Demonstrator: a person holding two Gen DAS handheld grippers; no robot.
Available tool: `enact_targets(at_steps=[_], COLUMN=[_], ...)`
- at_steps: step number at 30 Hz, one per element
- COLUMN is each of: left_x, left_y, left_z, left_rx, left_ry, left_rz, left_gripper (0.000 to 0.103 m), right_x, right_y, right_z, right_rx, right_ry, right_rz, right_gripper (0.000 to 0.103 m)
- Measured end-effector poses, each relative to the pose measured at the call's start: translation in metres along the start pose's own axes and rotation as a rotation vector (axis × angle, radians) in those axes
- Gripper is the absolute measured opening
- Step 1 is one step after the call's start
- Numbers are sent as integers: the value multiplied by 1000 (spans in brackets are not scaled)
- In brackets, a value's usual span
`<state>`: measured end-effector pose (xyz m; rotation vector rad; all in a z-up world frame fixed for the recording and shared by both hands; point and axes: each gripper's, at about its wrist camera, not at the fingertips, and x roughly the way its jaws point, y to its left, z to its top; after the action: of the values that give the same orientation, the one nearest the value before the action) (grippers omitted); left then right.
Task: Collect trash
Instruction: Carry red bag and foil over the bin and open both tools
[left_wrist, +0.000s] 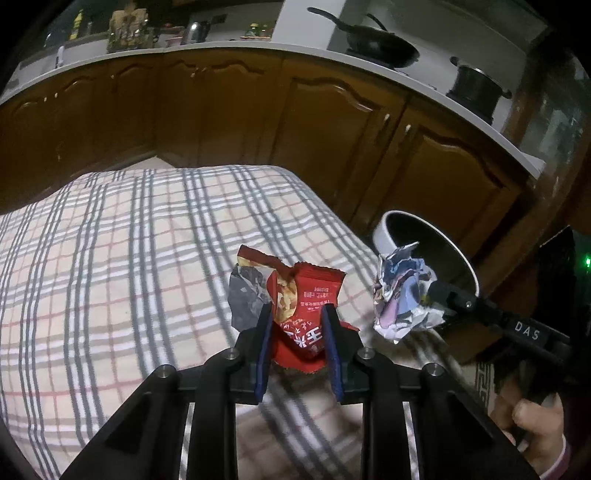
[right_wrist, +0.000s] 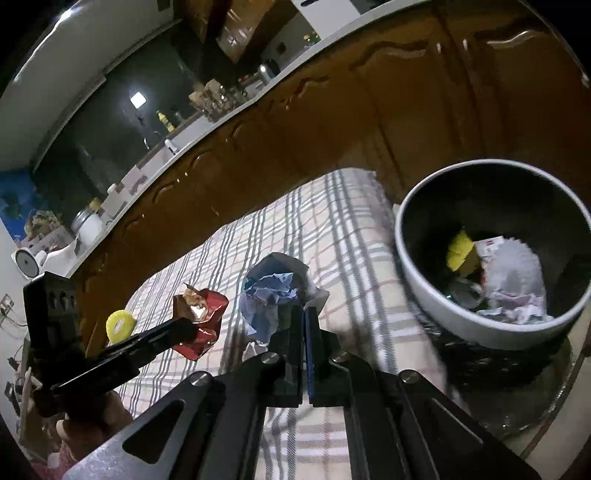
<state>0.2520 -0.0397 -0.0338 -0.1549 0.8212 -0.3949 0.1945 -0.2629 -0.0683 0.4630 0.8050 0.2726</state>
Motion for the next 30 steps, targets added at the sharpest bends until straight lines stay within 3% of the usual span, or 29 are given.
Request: enact_targets(at_steps=[15, 30], left_x=[10, 40], left_y=[-68, -106], left_z=[8, 20], left_rx=[118, 191], left_ry=[6, 20], left_rz=[-45, -62], left_gripper=[23, 23], right_x=[-54, -83], right_y=[-37, -71], right_z=[16, 22], right_rx=[31, 68], right_ry=[-106, -150], right_rz=[-61, -102], right_gripper=[1, 1])
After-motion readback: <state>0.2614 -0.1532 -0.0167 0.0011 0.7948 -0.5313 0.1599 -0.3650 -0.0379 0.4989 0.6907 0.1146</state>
